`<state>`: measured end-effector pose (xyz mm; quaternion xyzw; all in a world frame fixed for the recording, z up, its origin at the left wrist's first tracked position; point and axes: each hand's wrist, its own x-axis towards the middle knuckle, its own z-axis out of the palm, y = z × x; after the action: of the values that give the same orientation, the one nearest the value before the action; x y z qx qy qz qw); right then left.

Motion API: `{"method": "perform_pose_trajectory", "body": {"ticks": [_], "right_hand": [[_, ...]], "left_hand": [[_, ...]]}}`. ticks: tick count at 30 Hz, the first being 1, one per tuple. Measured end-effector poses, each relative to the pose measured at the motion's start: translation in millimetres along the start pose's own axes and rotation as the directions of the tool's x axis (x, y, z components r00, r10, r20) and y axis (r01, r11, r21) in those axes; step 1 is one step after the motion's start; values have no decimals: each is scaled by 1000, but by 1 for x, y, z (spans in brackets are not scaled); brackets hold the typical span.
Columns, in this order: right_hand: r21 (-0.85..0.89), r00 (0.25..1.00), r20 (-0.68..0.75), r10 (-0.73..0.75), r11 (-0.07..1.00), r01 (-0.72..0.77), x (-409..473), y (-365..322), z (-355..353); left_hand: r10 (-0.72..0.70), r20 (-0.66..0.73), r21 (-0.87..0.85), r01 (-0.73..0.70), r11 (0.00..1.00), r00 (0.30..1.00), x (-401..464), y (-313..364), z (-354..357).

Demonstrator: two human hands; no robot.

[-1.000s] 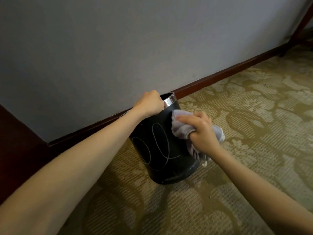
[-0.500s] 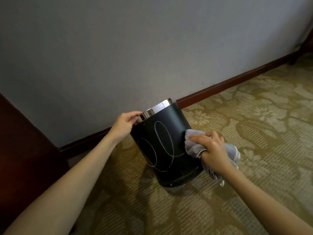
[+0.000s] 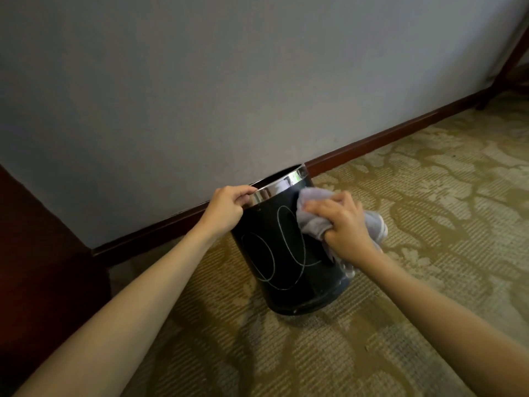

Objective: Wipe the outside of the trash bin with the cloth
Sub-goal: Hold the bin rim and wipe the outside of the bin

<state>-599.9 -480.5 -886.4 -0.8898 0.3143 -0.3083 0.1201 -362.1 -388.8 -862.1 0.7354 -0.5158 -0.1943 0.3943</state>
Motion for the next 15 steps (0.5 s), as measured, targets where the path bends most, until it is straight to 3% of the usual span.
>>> {"method": "perform_pose_trajectory", "body": {"ticks": [4, 8, 10, 12, 15], "right_hand": [[-28, 959, 216, -185, 980, 195, -73, 21, 0], [-69, 892, 421, -162, 975, 209, -96, 26, -7], [-72, 929, 333, -159, 979, 193, -70, 18, -15], [-39, 977, 152, -149, 987, 156, -30, 3, -23], [23, 996, -26, -84, 996, 85, 12, -14, -28]], "left_hand": [[-28, -18, -34, 27, 999, 999, 2, 4, 2], [-18, -4, -39, 18, 999, 1000, 4, 13, 7], [2, 0, -29, -2, 1000, 1000, 3, 19, 11], [35, 26, -29, -34, 999, 999, 2, 25, 16], [74, 50, 10, -74, 997, 996, 1, 28, 23]]}}
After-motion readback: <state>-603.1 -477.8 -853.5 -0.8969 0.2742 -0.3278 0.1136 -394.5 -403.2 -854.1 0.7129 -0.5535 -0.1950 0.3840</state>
